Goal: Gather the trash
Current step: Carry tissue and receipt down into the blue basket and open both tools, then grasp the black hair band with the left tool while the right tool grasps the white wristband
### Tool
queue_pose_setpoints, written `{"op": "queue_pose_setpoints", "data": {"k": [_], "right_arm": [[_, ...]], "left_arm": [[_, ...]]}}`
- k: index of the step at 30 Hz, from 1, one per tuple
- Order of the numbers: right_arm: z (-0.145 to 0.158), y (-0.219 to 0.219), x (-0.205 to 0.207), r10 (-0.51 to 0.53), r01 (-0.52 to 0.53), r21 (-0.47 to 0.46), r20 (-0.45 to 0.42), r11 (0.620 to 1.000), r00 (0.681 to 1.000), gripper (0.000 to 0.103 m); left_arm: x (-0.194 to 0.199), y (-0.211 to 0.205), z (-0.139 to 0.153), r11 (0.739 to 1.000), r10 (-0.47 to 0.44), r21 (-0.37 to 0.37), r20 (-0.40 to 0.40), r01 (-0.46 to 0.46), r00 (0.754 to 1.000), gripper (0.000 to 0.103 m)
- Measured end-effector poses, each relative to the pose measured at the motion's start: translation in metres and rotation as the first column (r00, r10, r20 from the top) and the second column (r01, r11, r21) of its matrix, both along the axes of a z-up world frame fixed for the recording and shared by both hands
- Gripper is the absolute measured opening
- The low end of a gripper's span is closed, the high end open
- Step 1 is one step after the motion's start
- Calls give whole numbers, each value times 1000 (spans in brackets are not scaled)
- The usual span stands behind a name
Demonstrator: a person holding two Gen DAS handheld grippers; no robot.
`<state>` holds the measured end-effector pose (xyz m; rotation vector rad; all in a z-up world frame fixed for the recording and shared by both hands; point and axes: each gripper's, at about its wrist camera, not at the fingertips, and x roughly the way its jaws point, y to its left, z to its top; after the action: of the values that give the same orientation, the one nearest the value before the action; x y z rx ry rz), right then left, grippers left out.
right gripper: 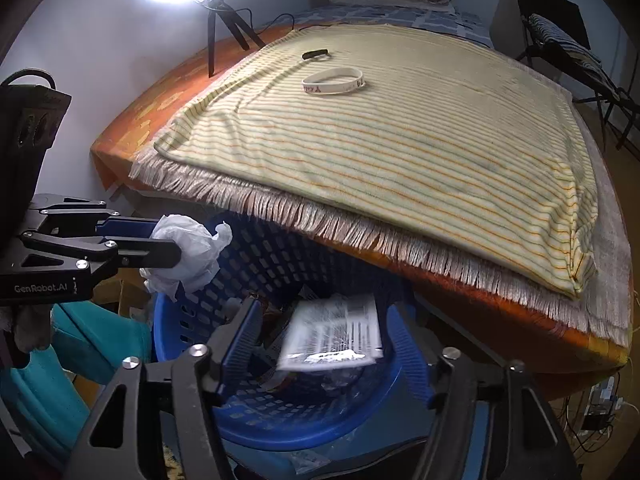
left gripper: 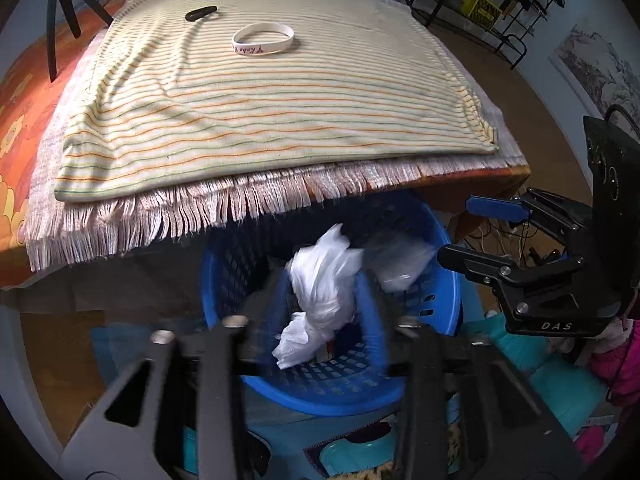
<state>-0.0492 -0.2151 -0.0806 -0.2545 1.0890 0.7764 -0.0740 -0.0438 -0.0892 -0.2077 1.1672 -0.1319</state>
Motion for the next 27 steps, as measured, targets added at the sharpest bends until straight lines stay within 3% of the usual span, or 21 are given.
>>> {"op": "queue_pose_setpoints", "data": {"k": [2,6,20,27], "right_arm": [[-2,0,0,-1,1,-3,-4,1000,1000,72],[-2,-2,2,-17,17,-3,4,1000,1000,87],[13,3,1,-29,33,-35,87,999,996,96],[24,3,16,-67,67,-3,35,998,997,96]], "left_arm": [[0,-1,-1,1000,-3,6,-1,3,1000,48],[1,0,-4,1000,2,16,-7,-2,1000,48],[13,14,3,999,41,19,6,-41,999,48],[34,32,27,997,83,3,60,-84,995,48]]}}
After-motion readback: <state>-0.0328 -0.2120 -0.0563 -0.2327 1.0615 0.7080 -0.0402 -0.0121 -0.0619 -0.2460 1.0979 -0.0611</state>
